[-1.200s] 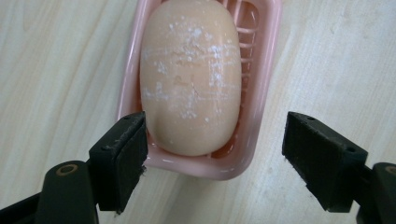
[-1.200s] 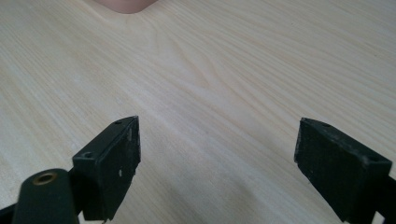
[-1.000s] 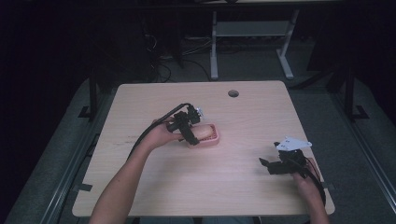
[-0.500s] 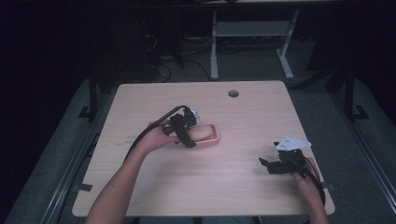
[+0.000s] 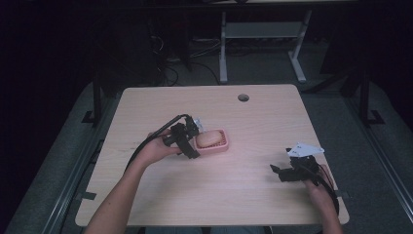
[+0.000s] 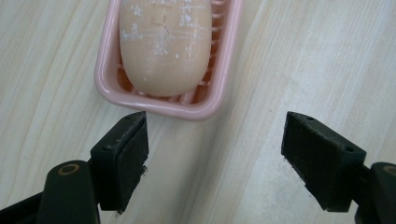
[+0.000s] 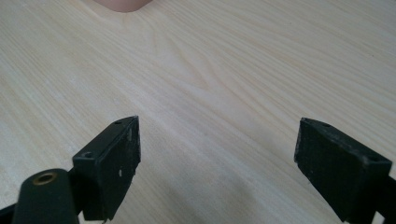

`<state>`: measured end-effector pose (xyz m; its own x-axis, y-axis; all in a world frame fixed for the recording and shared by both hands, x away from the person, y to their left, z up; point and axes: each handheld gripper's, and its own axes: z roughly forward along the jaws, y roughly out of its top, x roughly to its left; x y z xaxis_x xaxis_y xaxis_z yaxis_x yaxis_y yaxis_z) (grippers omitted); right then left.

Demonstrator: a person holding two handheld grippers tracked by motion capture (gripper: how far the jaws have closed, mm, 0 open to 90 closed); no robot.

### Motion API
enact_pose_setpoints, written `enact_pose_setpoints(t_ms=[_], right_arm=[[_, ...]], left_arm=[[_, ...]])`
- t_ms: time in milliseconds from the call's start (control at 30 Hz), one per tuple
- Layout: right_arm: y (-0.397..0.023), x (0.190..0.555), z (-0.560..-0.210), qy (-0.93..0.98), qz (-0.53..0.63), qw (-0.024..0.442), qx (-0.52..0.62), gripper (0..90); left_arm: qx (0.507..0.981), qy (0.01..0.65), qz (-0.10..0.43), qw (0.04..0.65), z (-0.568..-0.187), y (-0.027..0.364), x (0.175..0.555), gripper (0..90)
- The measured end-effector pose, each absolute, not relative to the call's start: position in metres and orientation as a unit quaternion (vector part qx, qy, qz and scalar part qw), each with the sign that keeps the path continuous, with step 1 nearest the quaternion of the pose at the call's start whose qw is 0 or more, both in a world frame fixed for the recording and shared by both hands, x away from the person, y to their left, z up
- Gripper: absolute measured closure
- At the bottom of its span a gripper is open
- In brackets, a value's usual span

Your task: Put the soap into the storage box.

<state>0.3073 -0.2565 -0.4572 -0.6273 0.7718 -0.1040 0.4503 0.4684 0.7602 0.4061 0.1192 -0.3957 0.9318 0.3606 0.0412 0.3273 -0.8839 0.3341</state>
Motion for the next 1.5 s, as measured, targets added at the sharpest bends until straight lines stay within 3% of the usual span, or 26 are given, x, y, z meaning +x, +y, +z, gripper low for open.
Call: enact_pose_setpoints(t_ms=[1500], right_arm=[[-0.253,0.308,-0.46,0.838,0.336,0.224,0.366,13.8]], left_arm=[[0.964,0.186,0.06,0.181,-0.407,0.158,0.362,23.4]])
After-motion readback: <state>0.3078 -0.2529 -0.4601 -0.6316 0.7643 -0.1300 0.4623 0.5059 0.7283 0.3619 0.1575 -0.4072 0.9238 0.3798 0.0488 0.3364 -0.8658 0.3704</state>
